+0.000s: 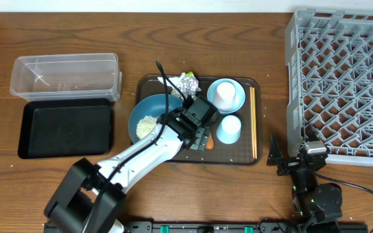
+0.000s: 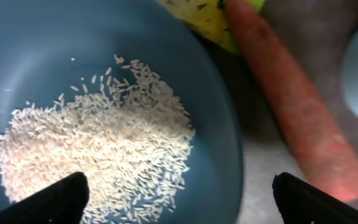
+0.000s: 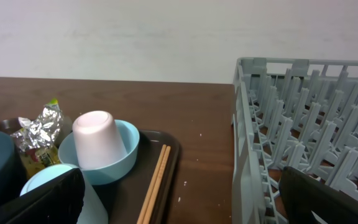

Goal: Sort waste into correct bins and load items into the dishwasher rack
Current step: 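Lower the left gripper and grasp the blue bowl's rim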

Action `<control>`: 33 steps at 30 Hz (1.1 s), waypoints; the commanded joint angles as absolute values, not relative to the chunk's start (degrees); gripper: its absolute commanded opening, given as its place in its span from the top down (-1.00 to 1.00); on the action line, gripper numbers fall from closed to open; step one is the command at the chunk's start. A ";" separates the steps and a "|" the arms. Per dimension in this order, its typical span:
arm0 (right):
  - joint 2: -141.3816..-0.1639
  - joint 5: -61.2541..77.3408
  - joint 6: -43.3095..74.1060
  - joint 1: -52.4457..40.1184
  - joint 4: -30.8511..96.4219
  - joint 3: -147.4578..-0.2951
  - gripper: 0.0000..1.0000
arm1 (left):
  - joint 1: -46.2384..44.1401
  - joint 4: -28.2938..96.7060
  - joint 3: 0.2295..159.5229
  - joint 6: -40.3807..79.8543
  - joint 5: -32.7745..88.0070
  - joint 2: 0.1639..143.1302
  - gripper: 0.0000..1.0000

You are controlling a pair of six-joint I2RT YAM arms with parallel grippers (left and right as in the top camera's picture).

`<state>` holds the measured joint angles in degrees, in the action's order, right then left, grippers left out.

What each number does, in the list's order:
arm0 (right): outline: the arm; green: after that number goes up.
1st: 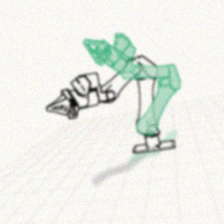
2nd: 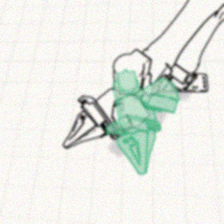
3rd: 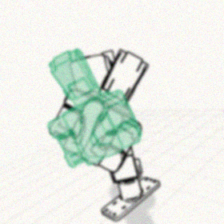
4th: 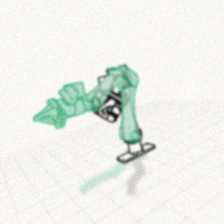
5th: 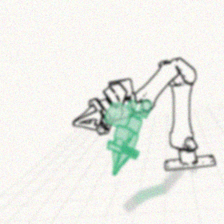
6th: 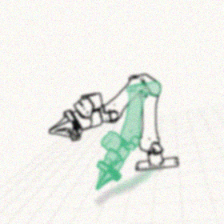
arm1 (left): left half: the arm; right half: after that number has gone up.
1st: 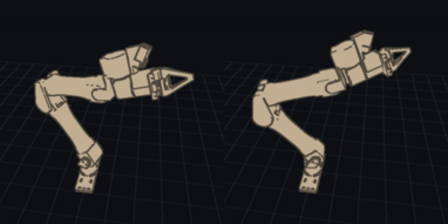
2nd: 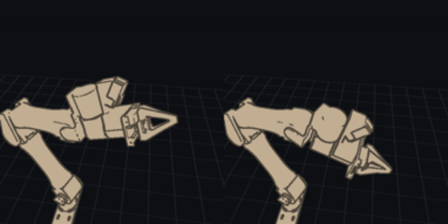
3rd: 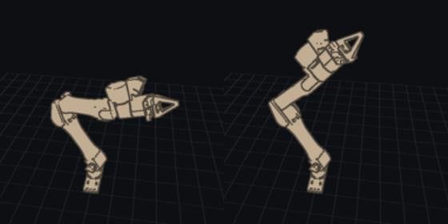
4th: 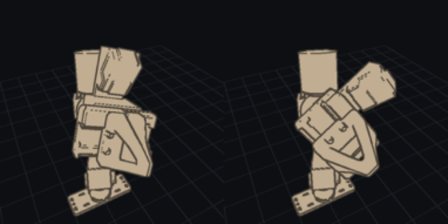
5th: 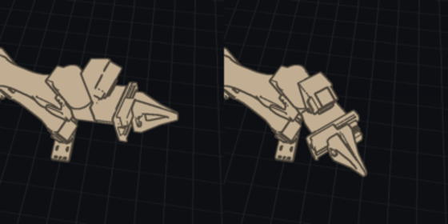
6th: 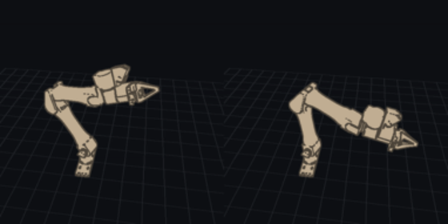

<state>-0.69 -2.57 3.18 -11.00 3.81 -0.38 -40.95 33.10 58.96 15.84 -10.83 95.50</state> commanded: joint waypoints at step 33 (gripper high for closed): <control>-0.38 -3.18 2.46 -10.46 4.01 -0.32 -0.99 | -41.50 31.57 59.86 15.51 -12.25 100.09 -0.23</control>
<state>-0.69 -2.57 3.18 -11.00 3.79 -0.38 -41.36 31.57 58.96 15.22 -12.14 99.68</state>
